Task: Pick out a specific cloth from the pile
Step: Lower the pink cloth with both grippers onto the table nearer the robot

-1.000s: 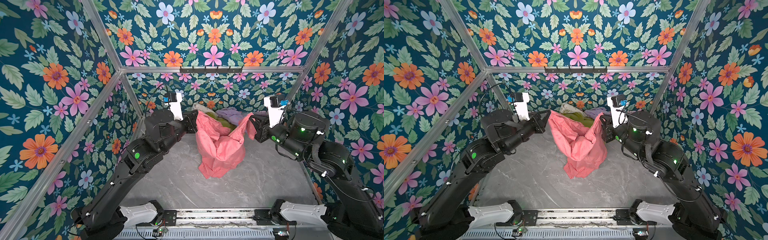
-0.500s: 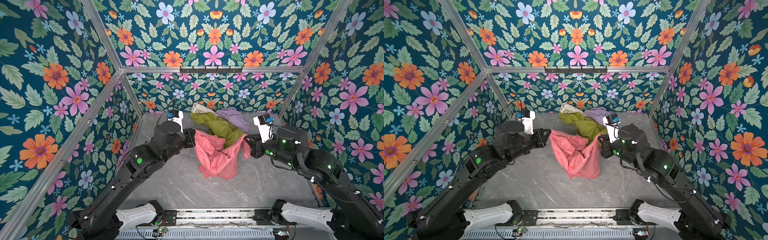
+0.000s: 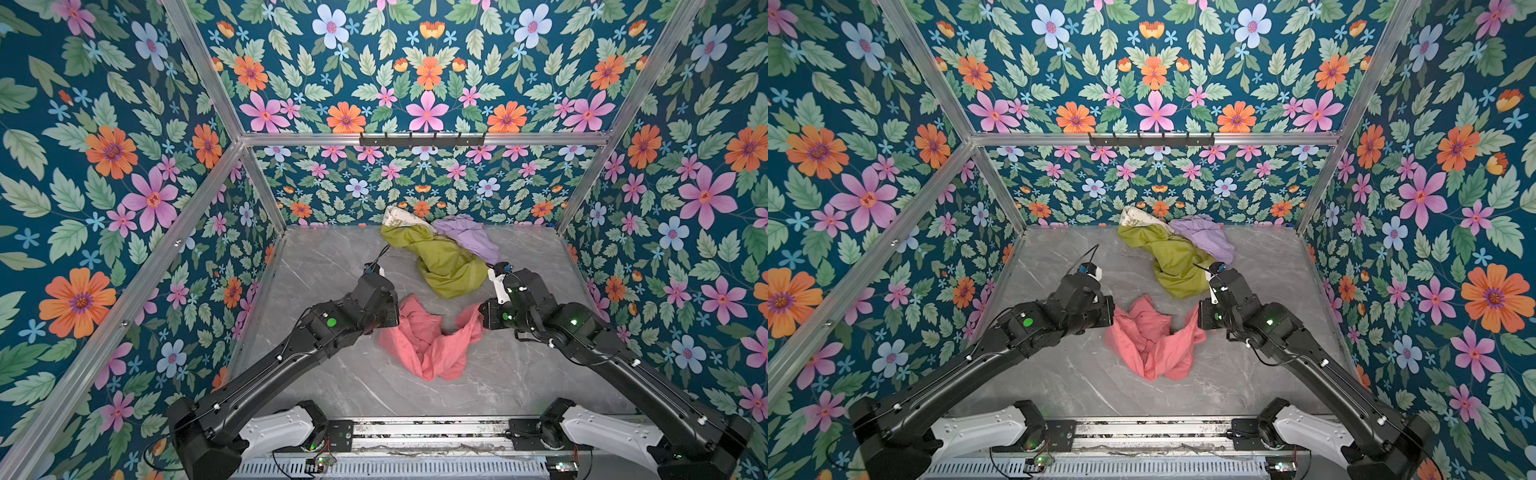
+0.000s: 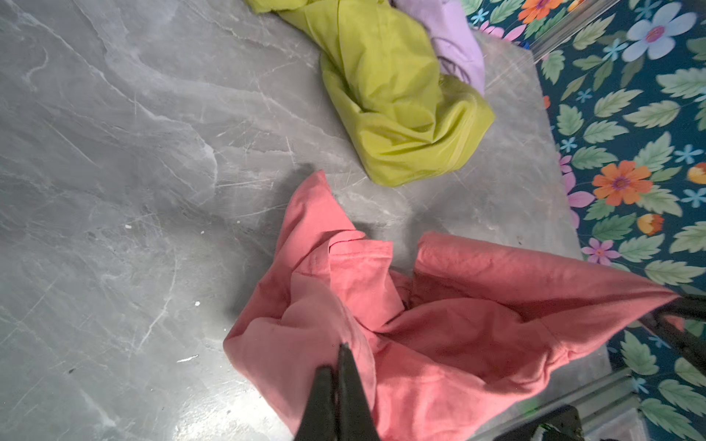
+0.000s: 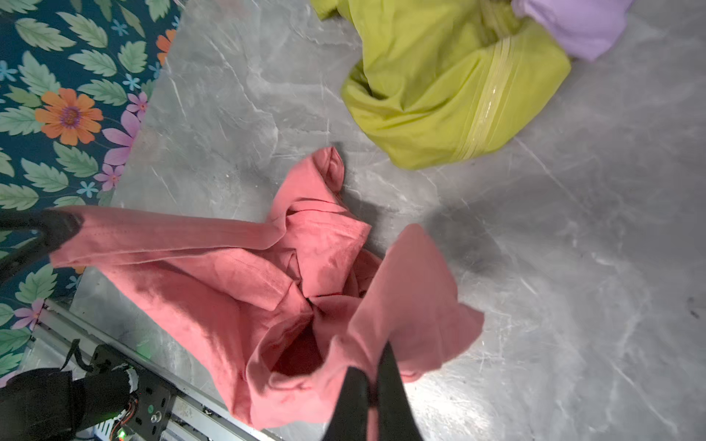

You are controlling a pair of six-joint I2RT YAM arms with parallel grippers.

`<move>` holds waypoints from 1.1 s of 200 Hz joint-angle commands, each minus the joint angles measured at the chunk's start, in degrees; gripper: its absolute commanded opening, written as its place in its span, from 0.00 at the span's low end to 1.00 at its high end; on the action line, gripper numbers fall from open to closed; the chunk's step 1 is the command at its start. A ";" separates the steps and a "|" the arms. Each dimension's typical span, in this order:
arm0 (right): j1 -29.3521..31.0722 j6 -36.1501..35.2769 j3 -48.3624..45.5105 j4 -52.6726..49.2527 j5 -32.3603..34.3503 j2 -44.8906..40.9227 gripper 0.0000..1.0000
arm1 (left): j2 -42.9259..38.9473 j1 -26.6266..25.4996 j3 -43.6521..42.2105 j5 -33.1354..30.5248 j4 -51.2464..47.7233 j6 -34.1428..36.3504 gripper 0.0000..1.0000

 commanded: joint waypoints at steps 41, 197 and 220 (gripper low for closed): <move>-0.65 2.35 -7.02 10.29 -5.44 7.79 0.00 | 6.71 2.30 -7.48 6.70 11.06 4.22 0.00; 3.30 3.29 -5.14 21.07 -11.37 25.79 0.28 | 15.11 3.61 -11.57 15.68 19.71 10.64 0.53; 3.35 3.22 -3.49 22.21 -11.84 29.05 0.39 | 15.82 6.02 -12.10 15.07 21.61 11.00 0.59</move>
